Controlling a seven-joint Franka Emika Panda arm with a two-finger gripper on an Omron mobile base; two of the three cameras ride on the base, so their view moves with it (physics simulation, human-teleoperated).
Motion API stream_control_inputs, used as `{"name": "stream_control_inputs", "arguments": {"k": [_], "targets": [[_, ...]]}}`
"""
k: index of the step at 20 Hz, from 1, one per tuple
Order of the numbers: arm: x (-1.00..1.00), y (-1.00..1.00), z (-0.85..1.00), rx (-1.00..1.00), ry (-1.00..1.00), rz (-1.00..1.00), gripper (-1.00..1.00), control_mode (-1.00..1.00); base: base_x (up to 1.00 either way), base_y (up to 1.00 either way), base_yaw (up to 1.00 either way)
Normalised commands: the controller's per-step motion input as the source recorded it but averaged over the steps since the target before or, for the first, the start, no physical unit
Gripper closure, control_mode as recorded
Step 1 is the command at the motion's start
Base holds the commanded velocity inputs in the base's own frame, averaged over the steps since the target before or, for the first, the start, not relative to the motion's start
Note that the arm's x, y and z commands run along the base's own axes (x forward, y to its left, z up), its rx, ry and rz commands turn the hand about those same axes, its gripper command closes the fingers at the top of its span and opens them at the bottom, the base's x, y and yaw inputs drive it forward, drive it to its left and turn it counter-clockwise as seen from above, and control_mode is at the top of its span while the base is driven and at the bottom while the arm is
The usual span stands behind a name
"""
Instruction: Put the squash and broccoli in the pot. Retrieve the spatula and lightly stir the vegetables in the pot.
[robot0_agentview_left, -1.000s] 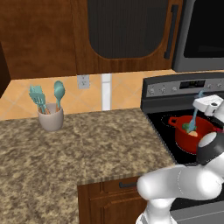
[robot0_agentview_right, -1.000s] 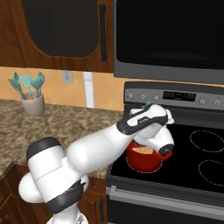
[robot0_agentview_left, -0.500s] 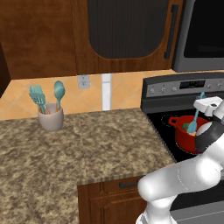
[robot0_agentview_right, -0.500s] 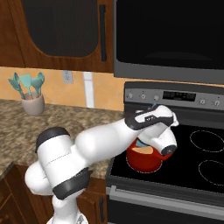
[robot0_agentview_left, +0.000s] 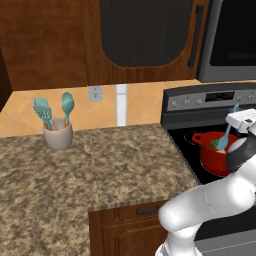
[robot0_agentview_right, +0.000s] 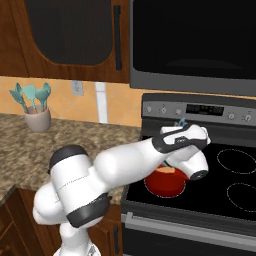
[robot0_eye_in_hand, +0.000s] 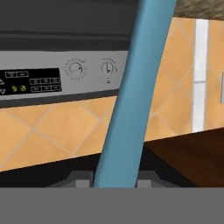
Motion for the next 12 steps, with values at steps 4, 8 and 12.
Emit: {"name": "stream_control_inputs", "arguments": {"k": [4, 8, 12], "targets": [[0.09, 0.0, 0.11, -0.09, -0.09, -0.07, 1.0, -1.0, 0.0, 0.0, 0.0], [-0.03, 0.0, 0.0, -0.11, 0.0, -0.08, 1.0, -1.0, 0.0, 0.0, 0.0], [-0.41, 0.0, -0.12, -0.09, 0.0, -0.08, 1.0, -1.0, 0.0, 0.0, 0.0]]}}
